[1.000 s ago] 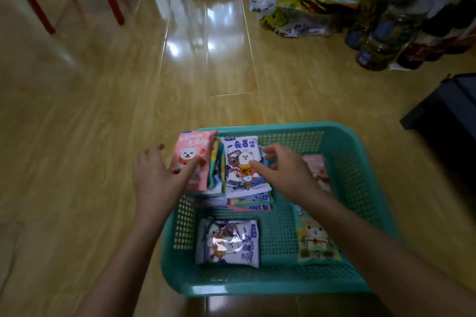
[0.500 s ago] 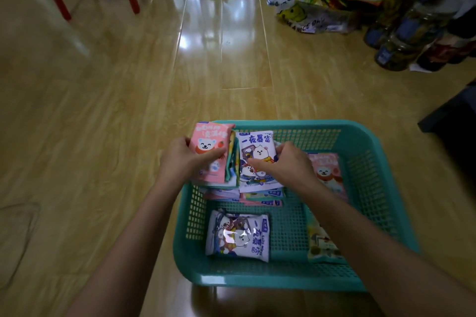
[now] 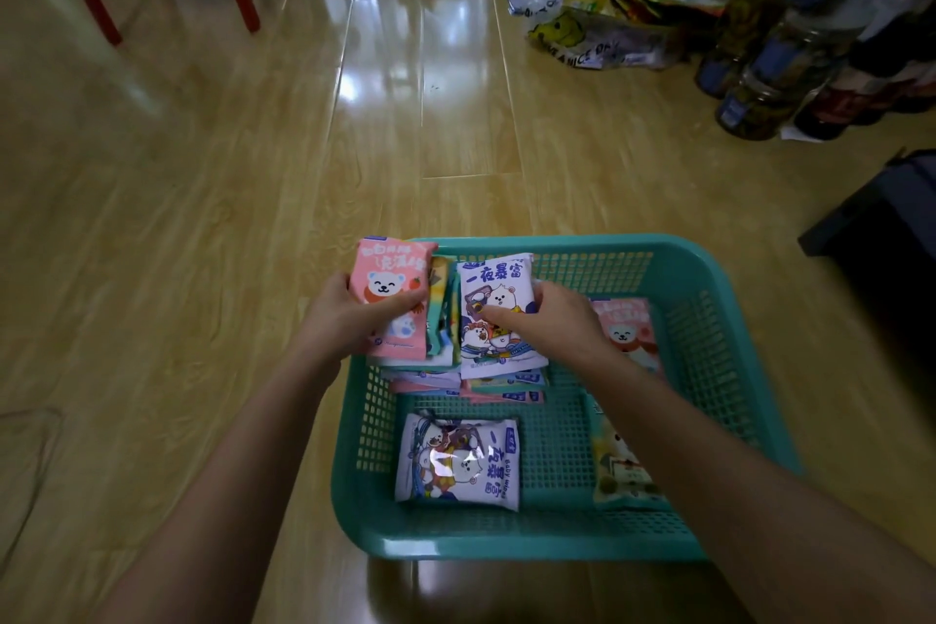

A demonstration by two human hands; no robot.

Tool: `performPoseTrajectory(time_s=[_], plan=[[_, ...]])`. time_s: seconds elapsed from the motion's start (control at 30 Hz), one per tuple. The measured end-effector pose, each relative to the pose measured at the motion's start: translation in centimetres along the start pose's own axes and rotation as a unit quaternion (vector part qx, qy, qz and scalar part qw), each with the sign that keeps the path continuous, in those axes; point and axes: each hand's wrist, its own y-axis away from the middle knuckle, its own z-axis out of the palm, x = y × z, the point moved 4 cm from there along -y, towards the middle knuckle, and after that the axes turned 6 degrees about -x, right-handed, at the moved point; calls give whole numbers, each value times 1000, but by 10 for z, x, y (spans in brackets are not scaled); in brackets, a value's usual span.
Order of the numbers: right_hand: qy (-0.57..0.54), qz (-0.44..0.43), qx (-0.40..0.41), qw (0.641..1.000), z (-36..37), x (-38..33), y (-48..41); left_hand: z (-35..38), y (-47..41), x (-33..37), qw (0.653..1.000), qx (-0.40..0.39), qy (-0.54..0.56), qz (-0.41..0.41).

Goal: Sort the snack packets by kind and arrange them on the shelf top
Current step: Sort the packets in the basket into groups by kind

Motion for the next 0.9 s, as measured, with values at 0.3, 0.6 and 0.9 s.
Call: performPoseTrajectory(time_s=[0.3, 0.6, 0.9], plan=[[-177, 12, -10, 984, -20, 16, 16, -10, 11, 8, 997, 14, 45, 64], [-322, 39, 6, 946, -27, 57, 77, -17, 38, 1, 990, 11, 114, 81], [-357, 81, -27, 930, -6, 76, 95, -20, 56, -15, 985, 26, 156, 66]])
